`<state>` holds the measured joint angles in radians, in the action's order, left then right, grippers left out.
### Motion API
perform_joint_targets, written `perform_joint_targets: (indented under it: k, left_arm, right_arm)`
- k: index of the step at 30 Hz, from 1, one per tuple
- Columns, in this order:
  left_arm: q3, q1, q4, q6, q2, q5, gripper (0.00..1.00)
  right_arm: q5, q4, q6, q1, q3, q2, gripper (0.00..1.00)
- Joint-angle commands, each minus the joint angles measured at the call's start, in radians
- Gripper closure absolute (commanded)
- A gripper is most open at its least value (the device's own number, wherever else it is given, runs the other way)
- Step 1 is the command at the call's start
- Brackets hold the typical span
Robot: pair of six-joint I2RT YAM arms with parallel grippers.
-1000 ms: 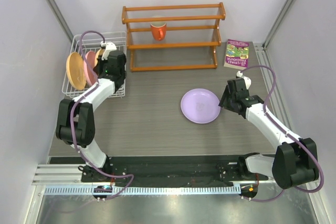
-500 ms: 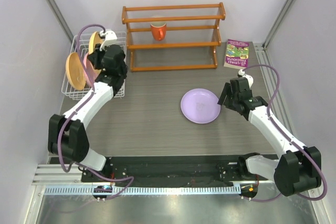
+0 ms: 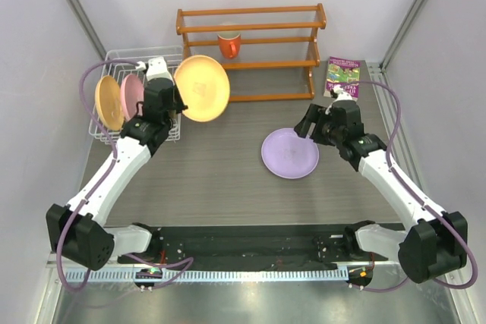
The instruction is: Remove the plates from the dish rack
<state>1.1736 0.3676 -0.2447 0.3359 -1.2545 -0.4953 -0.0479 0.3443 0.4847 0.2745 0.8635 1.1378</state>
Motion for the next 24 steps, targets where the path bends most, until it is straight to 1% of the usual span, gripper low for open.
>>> perform_joint_targets:
  k: [1,4,8,14,17,18,19,20,21,22,23,24]
  left_arm:
    - [-0.049,0.014,-0.016,0.232,-0.022,0.325,1.0]
    - [-0.054,0.043,-0.015,0.265,-0.045,0.356,1.0]
    - [-0.071,0.118,0.016,0.296,-0.054,0.334,1.0]
    - [-0.066,0.212,0.033,0.319,-0.08,0.311,1.0]
    - [-0.06,0.235,0.045,0.319,-0.092,0.305,1.0]
    - [-0.055,0.241,0.045,0.316,-0.1,0.298,1.0]
    - [-0.052,0.246,0.044,0.315,-0.1,0.296,1.0]
    - [-0.052,0.246,0.047,0.315,-0.102,0.297,1.0]
    - [-0.052,0.248,0.051,0.315,-0.103,0.307,1.0]
    - [-0.057,0.248,0.056,0.315,-0.1,0.313,1.0]
    - [-0.061,0.248,0.08,0.315,-0.099,0.322,1.0]
    - [-0.074,0.248,0.094,0.313,-0.092,0.334,1.0]
  right_arm:
    - [-0.046,-0.119,0.034,0.052,0.087,0.048,0.22]
    - [-0.043,-0.149,0.049,0.098,0.098,0.068,0.22]
    - [-0.032,-0.206,0.074,0.144,0.1,0.105,0.22]
    - [-0.021,-0.228,0.072,0.167,0.118,0.166,0.23]
    - [-0.024,-0.232,0.072,0.17,0.129,0.195,0.23]
    - [-0.021,-0.234,0.071,0.17,0.132,0.201,0.26]
    - [-0.02,-0.234,0.071,0.172,0.137,0.214,0.31]
    - [-0.017,-0.231,0.072,0.172,0.138,0.221,0.38]
    - [-0.017,-0.229,0.069,0.172,0.141,0.226,0.46]
    - [-0.02,-0.229,0.068,0.172,0.14,0.232,0.51]
    - [-0.023,-0.231,0.068,0.172,0.138,0.237,0.55]
    - [-0.03,-0.231,0.068,0.172,0.137,0.241,0.55]
